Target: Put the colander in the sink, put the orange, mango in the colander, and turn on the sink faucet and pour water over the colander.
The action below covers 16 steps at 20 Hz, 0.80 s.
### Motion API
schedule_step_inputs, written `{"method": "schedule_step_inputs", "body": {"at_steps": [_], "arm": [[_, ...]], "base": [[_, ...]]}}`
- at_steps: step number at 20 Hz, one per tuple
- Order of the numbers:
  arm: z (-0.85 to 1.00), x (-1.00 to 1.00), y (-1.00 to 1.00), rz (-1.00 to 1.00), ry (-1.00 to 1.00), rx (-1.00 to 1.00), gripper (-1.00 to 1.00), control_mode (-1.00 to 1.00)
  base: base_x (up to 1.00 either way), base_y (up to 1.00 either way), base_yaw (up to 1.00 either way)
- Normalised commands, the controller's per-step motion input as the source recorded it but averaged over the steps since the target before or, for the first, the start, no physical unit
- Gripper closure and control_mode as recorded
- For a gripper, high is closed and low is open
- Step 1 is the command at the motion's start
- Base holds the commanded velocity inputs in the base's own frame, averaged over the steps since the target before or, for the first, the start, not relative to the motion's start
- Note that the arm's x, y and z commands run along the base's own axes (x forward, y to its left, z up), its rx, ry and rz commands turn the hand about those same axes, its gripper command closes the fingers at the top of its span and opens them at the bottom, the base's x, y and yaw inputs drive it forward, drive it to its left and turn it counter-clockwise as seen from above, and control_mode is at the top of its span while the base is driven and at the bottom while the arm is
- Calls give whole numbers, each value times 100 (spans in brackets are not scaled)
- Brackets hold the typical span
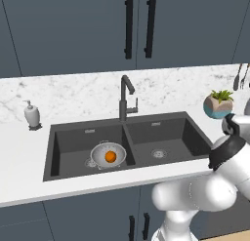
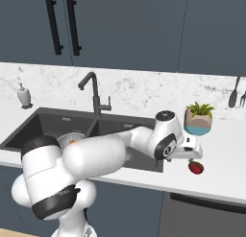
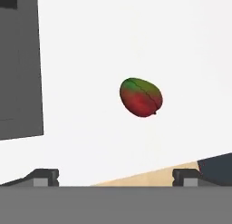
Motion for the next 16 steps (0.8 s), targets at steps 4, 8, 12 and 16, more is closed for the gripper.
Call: {"method": "schedule_step_inputs", "body": {"at_steps": [4,8,12,16], "arm": [[-3,11,-28,15,11,0,-100,-100],[-8,16,-25,14,13,0,-100,-100],[-20,24,-19,15,13,2,-100,-100],[-24,24,-2,15,9,1,-100,-100]], "base": [[0,0,0],[0,0,0],[0,0,0],[0,0,0]]}}
